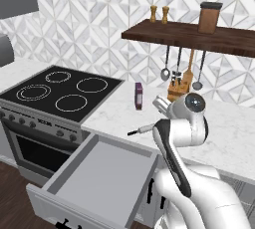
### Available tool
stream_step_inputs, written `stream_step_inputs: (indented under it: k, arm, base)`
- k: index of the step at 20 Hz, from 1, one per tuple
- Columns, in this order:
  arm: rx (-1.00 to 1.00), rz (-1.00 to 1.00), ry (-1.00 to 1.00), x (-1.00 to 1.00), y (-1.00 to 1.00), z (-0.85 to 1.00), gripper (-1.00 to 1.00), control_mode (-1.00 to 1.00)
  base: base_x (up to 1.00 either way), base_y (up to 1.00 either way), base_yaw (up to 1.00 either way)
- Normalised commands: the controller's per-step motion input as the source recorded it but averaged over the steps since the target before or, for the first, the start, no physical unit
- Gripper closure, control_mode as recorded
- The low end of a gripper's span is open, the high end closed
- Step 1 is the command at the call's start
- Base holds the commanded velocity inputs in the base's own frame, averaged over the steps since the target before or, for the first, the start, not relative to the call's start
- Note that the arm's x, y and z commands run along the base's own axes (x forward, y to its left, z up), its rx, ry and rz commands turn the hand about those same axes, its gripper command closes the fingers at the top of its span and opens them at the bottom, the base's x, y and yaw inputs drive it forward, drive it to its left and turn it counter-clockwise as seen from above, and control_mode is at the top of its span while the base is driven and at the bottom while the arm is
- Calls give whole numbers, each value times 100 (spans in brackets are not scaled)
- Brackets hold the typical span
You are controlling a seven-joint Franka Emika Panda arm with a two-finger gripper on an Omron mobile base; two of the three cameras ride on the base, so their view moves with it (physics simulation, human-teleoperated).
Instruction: Pick the rolling pin from the drawer and place it on the counter.
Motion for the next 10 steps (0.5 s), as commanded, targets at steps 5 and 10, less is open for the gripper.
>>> stream_step_inputs:
  k: [5,10]
  arm:
    - [-1,6,-6,-31,16,31,-100,-100]
    - [-2,7,-7,-1,27,4,-100,-100]
  base:
    - [0,0,0]
    - [0,0,0]
